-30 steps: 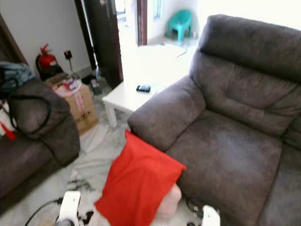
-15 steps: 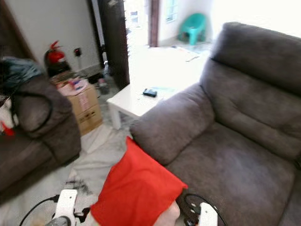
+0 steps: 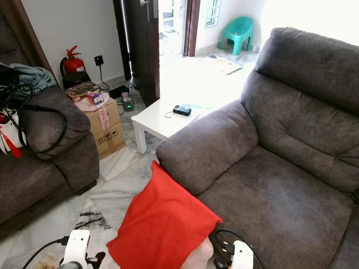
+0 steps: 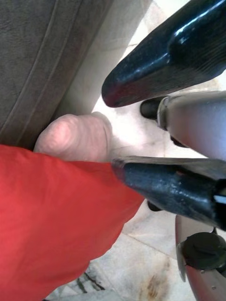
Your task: Move the pillow to the sofa from floor
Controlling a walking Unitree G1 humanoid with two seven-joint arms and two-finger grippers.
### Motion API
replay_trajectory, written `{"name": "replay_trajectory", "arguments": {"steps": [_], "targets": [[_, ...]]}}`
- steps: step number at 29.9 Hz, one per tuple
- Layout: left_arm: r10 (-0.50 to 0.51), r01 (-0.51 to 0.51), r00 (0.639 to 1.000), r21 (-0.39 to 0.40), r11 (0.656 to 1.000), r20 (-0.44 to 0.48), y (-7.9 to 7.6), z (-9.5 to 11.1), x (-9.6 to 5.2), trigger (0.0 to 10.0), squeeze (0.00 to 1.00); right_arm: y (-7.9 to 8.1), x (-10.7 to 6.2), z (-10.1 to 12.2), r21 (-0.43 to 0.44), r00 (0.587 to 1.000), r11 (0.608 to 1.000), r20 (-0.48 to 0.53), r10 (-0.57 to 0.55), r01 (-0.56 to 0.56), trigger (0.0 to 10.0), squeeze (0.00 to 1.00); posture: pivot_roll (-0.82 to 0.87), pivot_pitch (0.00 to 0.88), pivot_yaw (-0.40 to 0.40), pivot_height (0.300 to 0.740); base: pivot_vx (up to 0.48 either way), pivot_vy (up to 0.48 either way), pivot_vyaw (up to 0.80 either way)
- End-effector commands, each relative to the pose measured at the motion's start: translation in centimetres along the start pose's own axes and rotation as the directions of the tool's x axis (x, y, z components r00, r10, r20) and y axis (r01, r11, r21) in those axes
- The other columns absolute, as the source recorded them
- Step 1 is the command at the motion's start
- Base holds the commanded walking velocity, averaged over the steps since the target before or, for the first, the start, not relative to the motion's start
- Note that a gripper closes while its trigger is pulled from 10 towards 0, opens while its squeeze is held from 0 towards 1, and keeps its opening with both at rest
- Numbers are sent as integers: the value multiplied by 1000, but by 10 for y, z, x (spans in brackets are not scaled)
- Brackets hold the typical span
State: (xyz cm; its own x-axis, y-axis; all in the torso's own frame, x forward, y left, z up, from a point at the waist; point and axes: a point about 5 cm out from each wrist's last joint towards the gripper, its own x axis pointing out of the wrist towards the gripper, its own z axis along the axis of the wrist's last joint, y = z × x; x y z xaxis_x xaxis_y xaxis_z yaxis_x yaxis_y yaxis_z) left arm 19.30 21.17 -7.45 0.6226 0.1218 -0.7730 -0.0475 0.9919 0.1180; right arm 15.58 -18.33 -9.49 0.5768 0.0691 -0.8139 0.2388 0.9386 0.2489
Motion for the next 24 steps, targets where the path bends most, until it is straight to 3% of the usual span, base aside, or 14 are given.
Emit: {"name": "replay_trajectory", "arguments": {"steps": [1,6,24], "targets": [[10,-10,1000,-7,1000,-12,2,-3,-1,10000,0,0,0,3,-13,1000,1000,6,3,-3,10000,0,47,0,-49,740,0,0,0],[12,-12,1000,-7,1000,-11,2,-3,-1,10000,0,0,0,3,-12,1000,1000,9,4,-3,10000,0,45,0,-50,740,0,0,640],[10,-10,1000,-6,1000,-8,2,-3,-1,10000,0,0,0,2,10,1000,1000,6,4,-4,10000,0,45,0,-51,740,0,0,0]]}}
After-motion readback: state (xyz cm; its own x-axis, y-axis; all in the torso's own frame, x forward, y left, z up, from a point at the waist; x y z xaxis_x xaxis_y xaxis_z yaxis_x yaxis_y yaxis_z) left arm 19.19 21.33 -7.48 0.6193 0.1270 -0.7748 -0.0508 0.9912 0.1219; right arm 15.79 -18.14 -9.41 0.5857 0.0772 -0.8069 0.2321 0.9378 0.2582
